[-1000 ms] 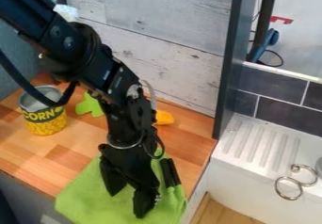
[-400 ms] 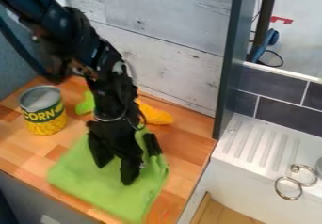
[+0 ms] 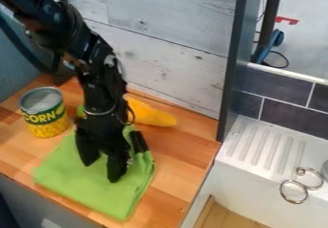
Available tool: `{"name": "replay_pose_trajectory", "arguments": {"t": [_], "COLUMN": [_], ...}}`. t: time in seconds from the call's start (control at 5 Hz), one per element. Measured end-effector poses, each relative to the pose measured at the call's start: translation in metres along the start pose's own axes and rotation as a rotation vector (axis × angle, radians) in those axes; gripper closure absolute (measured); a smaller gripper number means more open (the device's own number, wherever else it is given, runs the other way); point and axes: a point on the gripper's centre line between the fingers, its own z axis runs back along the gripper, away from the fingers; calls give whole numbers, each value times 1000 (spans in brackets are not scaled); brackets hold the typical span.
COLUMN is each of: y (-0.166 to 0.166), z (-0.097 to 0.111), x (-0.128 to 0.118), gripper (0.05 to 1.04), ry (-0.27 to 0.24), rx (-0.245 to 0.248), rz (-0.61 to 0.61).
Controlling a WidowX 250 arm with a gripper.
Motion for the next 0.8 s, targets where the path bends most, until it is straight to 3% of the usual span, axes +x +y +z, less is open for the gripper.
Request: {"name": "replay_pose_trajectory", "arguments": {"t": [0.4, 0.8], "y": [11, 6], "z": [0, 3], "x": [-5, -13], "gripper": [81, 82], "ry": [47, 29], "rx": [48, 25], "rz": [-49, -51]}}
